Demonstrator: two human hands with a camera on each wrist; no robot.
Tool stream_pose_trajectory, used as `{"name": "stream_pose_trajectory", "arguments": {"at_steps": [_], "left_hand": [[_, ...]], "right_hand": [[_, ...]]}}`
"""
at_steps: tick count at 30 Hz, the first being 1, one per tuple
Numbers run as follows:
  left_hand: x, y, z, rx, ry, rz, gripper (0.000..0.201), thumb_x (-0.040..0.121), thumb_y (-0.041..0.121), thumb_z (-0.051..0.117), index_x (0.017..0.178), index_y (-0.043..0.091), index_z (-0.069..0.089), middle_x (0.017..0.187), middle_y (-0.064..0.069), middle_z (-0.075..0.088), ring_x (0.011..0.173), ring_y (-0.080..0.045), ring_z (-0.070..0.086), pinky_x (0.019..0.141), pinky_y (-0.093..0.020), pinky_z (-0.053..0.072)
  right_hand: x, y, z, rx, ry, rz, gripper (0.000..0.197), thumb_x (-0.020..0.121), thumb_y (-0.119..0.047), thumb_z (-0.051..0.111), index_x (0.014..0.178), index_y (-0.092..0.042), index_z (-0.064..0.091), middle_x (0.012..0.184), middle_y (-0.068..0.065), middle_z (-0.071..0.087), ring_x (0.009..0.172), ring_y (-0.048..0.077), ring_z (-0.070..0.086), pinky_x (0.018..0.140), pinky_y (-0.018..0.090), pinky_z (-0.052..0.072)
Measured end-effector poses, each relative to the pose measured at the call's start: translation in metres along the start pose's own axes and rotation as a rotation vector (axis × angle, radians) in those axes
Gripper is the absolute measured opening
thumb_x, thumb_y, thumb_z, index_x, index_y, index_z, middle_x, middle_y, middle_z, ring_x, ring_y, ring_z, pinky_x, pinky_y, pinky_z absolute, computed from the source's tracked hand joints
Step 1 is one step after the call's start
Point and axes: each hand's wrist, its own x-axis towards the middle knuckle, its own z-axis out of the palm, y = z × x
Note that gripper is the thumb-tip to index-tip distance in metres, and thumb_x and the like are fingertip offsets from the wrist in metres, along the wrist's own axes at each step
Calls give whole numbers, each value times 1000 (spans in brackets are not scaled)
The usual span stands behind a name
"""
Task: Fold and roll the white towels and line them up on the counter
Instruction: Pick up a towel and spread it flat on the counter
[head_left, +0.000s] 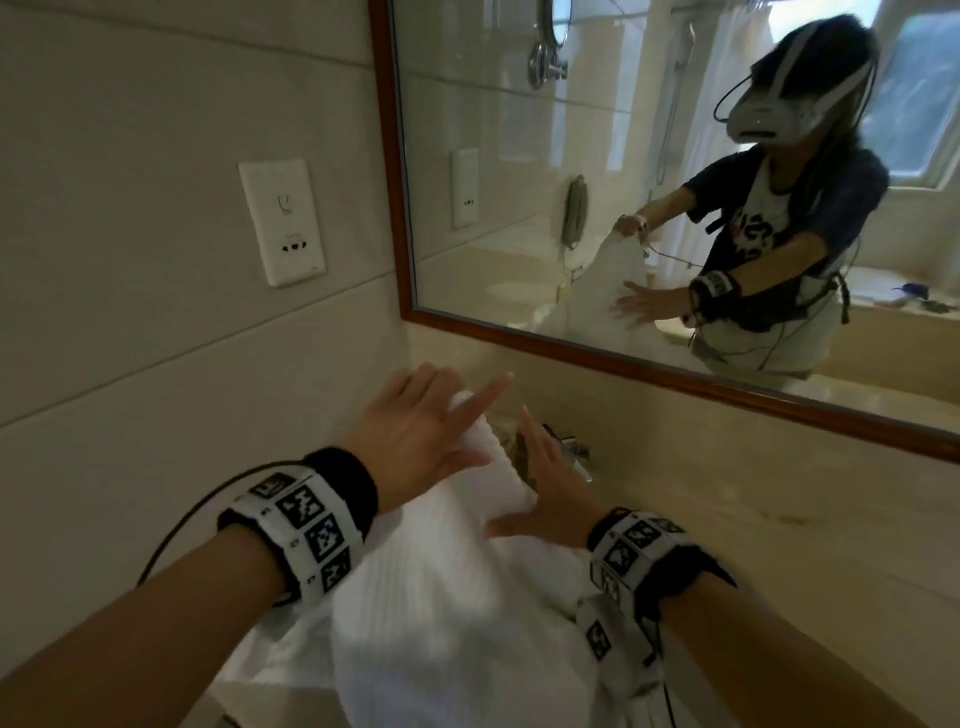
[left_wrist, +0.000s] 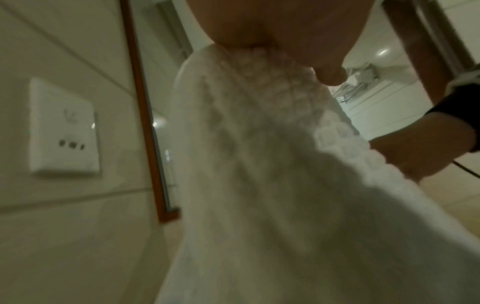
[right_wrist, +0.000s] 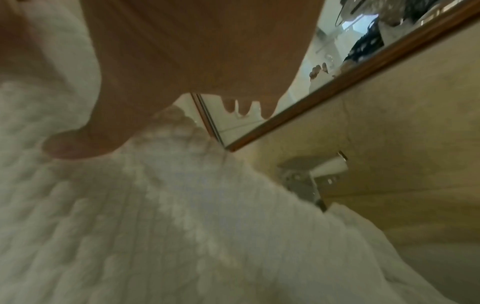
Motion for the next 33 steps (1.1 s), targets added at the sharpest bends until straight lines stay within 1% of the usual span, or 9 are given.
{"name": "stream_pose_trajectory", "arguments": {"at_steps": [5, 10, 13, 15, 18, 21, 25, 30, 33], "left_hand": [[46, -6, -69, 87, 28, 59, 73, 87, 64, 16, 140, 16, 32, 82, -5, 56, 69, -19, 51, 66, -29, 44], [61, -11, -102, 91, 105, 94, 77, 83, 64, 30, 141, 14, 38, 86, -6, 53, 76, -19, 36, 69, -31, 34], [64, -6, -121, 116, 127, 81, 78, 82, 66, 28, 142, 15, 34, 87, -6, 51, 78, -17, 31, 68, -30, 40], [69, 1, -133, 118, 148, 114, 77, 85, 66, 24, 143, 15, 32, 88, -6, 50, 79, -17, 31, 69, -29, 40], [71, 12, -146, 72, 143, 122, 73, 90, 63, 15, 144, 15, 25, 90, -8, 51, 81, -18, 31, 71, -32, 26], [59, 18, -152, 47, 107, 109, 69, 89, 54, 31, 146, 14, 23, 89, -8, 49, 80, -18, 31, 73, -32, 27], [40, 22, -154, 52, 46, 125, 73, 81, 41, 38, 145, 7, 26, 90, -6, 48, 79, -19, 33, 71, -31, 24], [24, 21, -148, 62, -28, 112, 80, 81, 51, 39, 145, 3, 25, 92, -3, 50, 82, -19, 39, 76, -30, 30], [20, 24, -148, 33, -110, 73, 84, 82, 56, 42, 147, 6, 21, 98, -2, 54, 84, -19, 50, 79, -30, 46]], "right_hand": [[-8, -33, -32, 136, -81, -3, 133, 43, -76, 72, 146, -40, -5, 154, -8, 22, 138, 18, 30, 109, 47, 36], [-34, -45, -49, 203, -86, -95, 116, 62, -53, 77, 148, -35, 1, 151, -13, 24, 135, 10, 29, 112, 37, 32], [-45, -47, -85, 481, -173, -107, 84, 84, -26, 63, 149, -30, 10, 123, -19, 49, 110, -6, 50, 93, 16, 44], [-52, -65, -117, 595, -99, -128, 68, 92, -7, 48, 143, -35, 14, 120, -25, 47, 104, -19, 50, 87, 5, 44], [-74, -106, -153, 730, -173, -281, 57, 86, -15, 59, 135, -31, 34, 130, -12, 52, 123, 3, 49, 102, 24, 44], [-89, -122, -162, 587, -296, -342, 74, 66, -39, 78, 131, -27, 43, 125, -6, 60, 122, 14, 53, 101, 31, 44], [-97, -100, -154, 389, -348, -175, 64, 71, -34, 77, 129, -23, 50, 131, 5, 58, 121, 22, 55, 107, 42, 41], [-104, -78, -130, -247, -329, -16, 80, 63, -41, 82, 133, -28, 46, 133, -7, 53, 122, 14, 47, 112, 38, 33], [-113, -75, -130, -254, -306, -1, 82, 68, -40, 79, 138, -28, 38, 138, -8, 47, 124, 12, 42, 113, 34, 28]]}}
